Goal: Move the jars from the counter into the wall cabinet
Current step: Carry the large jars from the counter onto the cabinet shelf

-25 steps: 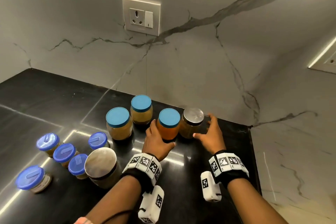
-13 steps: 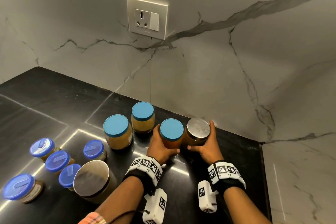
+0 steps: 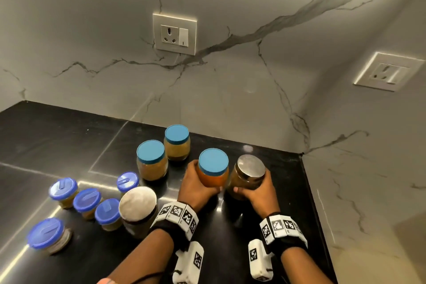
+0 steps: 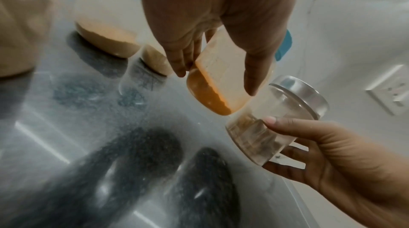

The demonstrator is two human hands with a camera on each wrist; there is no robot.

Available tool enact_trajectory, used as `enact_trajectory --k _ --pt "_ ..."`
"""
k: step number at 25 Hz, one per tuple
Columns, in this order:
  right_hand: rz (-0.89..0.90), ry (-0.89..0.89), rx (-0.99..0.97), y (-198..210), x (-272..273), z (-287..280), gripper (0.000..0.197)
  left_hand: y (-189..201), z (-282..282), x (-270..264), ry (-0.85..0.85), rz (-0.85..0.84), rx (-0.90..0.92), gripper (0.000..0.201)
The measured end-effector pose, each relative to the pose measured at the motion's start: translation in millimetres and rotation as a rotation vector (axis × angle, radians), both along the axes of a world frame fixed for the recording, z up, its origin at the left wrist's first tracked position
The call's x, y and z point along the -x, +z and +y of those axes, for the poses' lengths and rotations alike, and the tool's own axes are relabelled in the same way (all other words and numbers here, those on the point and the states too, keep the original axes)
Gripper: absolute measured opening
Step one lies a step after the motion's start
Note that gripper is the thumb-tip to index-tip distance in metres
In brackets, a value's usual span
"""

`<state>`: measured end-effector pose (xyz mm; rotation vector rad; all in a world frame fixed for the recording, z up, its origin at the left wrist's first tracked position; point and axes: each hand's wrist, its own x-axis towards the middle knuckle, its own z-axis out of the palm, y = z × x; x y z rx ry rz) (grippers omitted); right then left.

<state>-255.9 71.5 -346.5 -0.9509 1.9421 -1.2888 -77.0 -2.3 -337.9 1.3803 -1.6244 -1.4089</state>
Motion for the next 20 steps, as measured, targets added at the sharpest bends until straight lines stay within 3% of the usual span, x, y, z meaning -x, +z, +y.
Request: enact_trajectory --k 10,15,20 --pt "0.094 -0.097 0.265 65.2 -64.9 97.6 0.095 48.6 67.8 -66.2 -0.101 0.161 0.228 0.109" --pt "0.238 -0.131 0.342 112.9 -69.7 118.2 0.116 98.6 73.5 -84.0 -0.171 0.229 0.348 0.077" --pt "0.423 -0.132 0.430 191.3 -75.5 129.8 0.109 167.2 70.1 -97.6 -0.231 0.284 0.561 0.077"
